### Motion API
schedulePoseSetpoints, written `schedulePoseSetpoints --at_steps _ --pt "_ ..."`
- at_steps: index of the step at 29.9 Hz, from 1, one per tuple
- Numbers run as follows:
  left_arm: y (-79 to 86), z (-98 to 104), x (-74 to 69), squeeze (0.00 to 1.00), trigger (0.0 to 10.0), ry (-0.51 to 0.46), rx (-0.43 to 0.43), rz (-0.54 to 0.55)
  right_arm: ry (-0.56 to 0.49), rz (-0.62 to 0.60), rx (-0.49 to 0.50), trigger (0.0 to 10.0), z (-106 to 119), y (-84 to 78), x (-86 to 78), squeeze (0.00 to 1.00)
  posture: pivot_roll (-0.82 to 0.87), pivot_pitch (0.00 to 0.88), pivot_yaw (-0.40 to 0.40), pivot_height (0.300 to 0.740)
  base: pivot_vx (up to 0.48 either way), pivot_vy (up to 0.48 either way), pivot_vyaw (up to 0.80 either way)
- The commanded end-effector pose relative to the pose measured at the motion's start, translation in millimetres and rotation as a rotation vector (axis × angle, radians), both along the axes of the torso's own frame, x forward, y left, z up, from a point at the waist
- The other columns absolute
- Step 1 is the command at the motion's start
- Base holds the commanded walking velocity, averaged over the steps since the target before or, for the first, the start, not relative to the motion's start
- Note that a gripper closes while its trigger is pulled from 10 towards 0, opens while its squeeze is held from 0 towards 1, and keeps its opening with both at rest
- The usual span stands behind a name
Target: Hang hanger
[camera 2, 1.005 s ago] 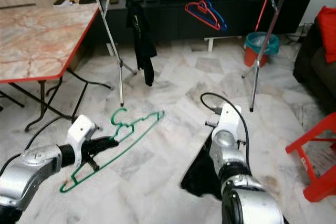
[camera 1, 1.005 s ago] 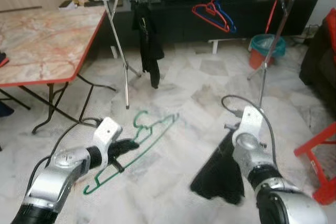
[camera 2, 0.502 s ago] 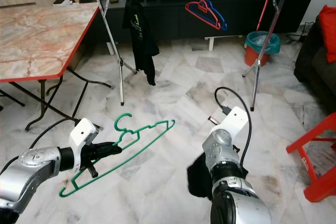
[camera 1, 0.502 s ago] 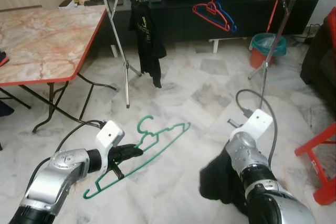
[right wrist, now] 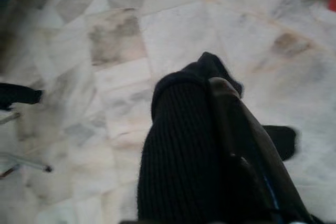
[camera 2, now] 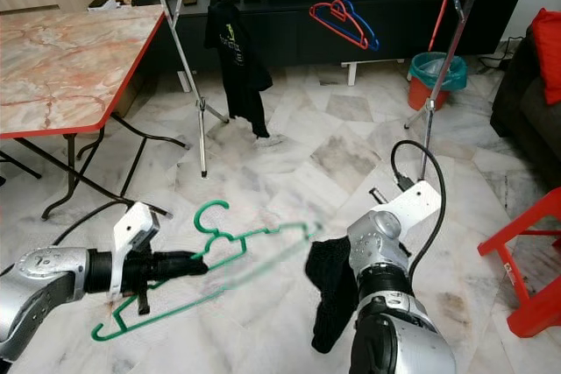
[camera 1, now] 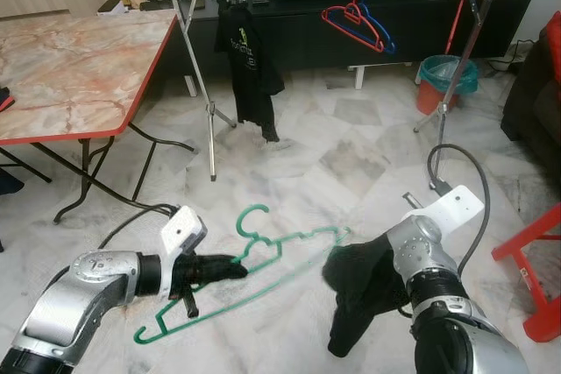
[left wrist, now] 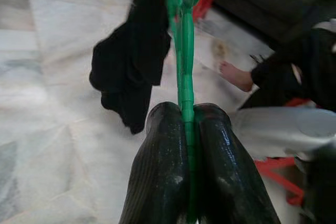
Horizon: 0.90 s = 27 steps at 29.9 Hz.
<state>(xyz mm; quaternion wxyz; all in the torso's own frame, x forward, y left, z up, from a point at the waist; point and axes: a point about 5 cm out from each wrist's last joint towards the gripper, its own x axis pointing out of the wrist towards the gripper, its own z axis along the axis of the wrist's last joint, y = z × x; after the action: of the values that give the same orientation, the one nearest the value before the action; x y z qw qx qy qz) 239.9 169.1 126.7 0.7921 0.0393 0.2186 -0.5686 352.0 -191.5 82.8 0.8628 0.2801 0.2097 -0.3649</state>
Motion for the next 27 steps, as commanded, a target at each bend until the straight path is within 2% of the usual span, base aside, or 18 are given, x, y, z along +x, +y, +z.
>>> schedulePoseSetpoints --at_steps 1,8,11,15,22,27 --pt "-0.4 0 -4.5 0.0 10.0 0.022 0.009 -0.04 -0.049 0.019 0.031 10.0 14 9.5 10.3 0.0 -0.02 0.0 0.07 0.74 0.0 0.0 0.0" --pt "-11.9 2 -3.2 0.0 10.0 0.02 -0.026 -0.063 -0.128 0.059 0.058 10.0 39 28.7 25.2 0.0 -0.02 0.0 0.067 0.74 0.0 0.0 0.0" --pt "-13.2 2 -2.9 0.0 10.0 0.017 -0.029 -0.063 -0.136 0.068 0.061 10.0 42 32.4 26.6 0.0 -0.02 0.0 0.065 0.74 0.0 0.0 0.0" --pt "-17.3 5 -2.8 0.0 10.0 0.014 -0.051 -0.074 -0.157 0.102 0.083 10.0 48 47.3 29.7 0.0 -0.02 0.0 0.065 0.74 0.0 0.0 0.0" --pt "-22.4 4 1.2 0.0 10.0 -0.001 -0.037 -0.068 -0.174 0.115 0.091 10.0 54 55.1 31.7 0.0 -0.02 0.0 0.068 0.74 0.0 0.0 0.0" --pt "-27.1 1 11.7 0.0 10.0 -0.038 -0.018 -0.006 -0.183 0.124 0.097 10.0 56 57.6 32.7 0.0 -0.02 0.0 0.069 0.74 0.0 0.0 0.0"
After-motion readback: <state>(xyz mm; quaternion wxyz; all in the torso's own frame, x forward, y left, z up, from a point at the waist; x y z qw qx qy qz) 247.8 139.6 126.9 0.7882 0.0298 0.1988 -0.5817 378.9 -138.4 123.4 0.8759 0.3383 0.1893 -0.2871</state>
